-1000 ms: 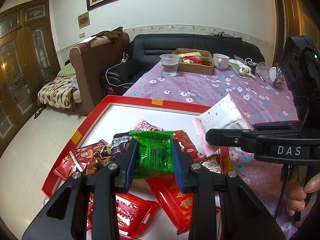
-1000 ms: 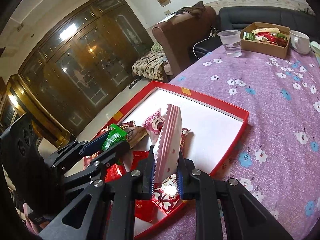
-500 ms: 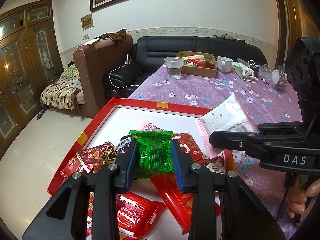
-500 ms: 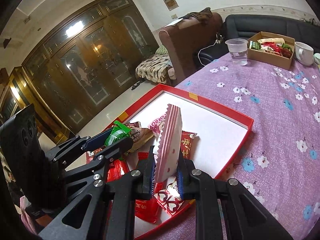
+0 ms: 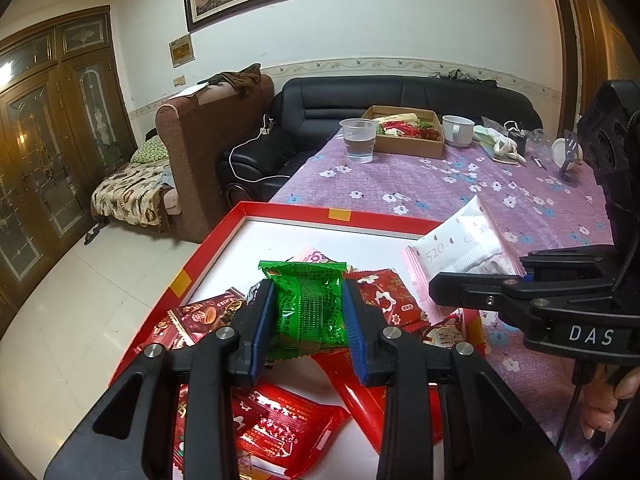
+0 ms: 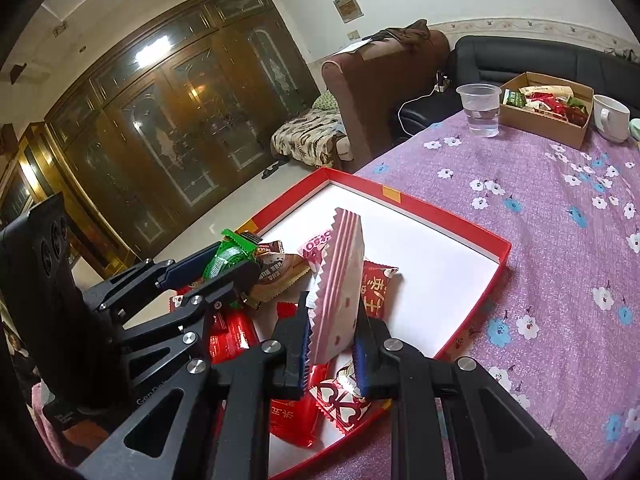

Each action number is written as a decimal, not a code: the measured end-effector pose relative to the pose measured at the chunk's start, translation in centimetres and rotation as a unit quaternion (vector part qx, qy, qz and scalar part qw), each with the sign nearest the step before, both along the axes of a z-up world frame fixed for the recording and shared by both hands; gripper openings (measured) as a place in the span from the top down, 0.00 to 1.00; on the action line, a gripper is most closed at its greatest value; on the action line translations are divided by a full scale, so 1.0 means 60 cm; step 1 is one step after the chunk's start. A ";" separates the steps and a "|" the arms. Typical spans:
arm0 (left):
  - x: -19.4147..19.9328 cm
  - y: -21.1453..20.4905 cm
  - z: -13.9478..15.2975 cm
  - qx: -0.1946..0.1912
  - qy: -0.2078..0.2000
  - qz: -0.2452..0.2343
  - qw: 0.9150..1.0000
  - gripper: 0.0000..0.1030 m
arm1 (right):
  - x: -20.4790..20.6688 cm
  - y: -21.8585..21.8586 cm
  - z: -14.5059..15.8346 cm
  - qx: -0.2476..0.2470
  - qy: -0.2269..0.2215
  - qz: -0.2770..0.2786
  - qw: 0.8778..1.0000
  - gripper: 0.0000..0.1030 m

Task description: Organize snacks

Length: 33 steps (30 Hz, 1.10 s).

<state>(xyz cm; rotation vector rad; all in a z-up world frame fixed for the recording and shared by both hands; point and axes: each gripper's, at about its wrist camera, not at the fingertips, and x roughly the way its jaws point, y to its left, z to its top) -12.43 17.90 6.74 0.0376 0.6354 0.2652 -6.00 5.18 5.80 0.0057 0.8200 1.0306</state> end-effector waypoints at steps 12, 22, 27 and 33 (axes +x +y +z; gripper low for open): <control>0.000 -0.001 0.000 0.015 -0.001 0.013 1.000 0.69 | -0.006 0.006 -0.003 -0.009 -0.010 -0.004 1.000 0.81; 0.000 -0.001 0.003 0.050 -0.003 0.053 0.997 0.22 | -0.003 -0.011 0.009 0.011 -0.026 -0.032 0.999 0.42; -0.003 -0.001 0.006 0.064 -0.001 0.062 0.996 0.19 | 0.002 -0.022 0.017 0.027 -0.026 -0.043 0.998 0.41; -0.015 -0.002 0.012 0.100 0.001 0.085 0.991 0.16 | -0.004 -0.027 0.025 0.034 -0.043 -0.055 0.997 0.36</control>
